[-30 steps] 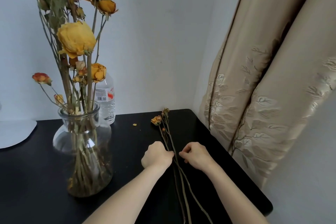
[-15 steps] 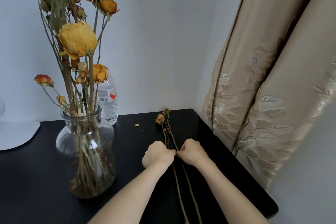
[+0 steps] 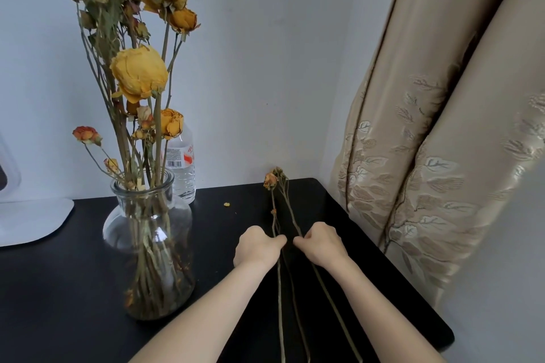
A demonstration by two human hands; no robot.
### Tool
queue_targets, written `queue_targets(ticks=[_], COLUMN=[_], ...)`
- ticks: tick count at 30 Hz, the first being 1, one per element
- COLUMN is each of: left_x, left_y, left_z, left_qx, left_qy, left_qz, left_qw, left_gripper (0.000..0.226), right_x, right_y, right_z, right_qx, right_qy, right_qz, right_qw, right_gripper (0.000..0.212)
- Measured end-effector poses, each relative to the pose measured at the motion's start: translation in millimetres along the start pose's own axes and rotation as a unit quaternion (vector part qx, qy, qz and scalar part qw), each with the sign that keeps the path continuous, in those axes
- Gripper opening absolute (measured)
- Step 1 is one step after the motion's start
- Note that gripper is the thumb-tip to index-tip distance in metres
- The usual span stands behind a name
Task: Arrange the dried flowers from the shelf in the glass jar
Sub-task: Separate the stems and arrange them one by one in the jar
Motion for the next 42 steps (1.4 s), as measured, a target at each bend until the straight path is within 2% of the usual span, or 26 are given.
queue_targets(ticks=[5,8,9,11,13,19,30,34,42], left_x=[19.3,33.5,38.0,47.7,55.9,66.1,84.8,99.6,118.5], left_y=[9.3,18.8,22.0,31.0,44.1,86.0,158.5,215.8,317.3], left_z=[8.2,16.1,19.0,26.6,36.0,72.7,152.9,175.5,190.1], left_qx=[0.008,0.017,0.018,0.017,0.025,0.045,0.008,0.071,0.218], left_qy=[-0.057,-0.098,-0.111,-0.135,-0.160,-0.211,-0.333,-0.384,-0.431], left_qz=[0.046,0.064,0.071,0.091,0.107,0.129,0.120,0.111,0.193], left_qw=[0.997,0.993,0.991,0.987,0.981,0.968,0.935,0.914,0.854], left_gripper=[0.027,0.038,0.035,0.025,0.023,0.006,0.008,0.007,0.015], right_x=[-11.7,-23.6,-27.3,-34.7,-41.4,-60.5,-97.2,-110.6,-141.3], right_y=[21.2,38.0,44.1,55.3,65.2,87.1,100.1,97.4,95.5], right_z=[9.1,20.3,24.9,34.7,44.9,76.1,119.8,132.0,156.2], right_qx=[0.030,0.052,0.062,0.077,0.086,0.107,0.107,0.098,0.087], right_qy=[0.036,0.071,0.083,0.106,0.124,0.176,0.234,0.246,0.276], right_qz=[-0.083,-0.144,-0.161,-0.195,-0.224,-0.267,-0.279,-0.290,-0.294], right_qw=[0.995,0.986,0.982,0.972,0.963,0.941,0.925,0.920,0.911], right_gripper=[0.029,0.027,0.027,0.018,0.009,0.013,0.012,0.013,0.015])
Point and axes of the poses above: each hand's wrist, its own z-axis away from the middle knuckle, its own y-axis out of the back of the hand, x = y × z, the point moved 10 cm from there along -z, towards the middle knuckle, and after that the axes turned 7 degrees about -y, right-handed, at the moved point
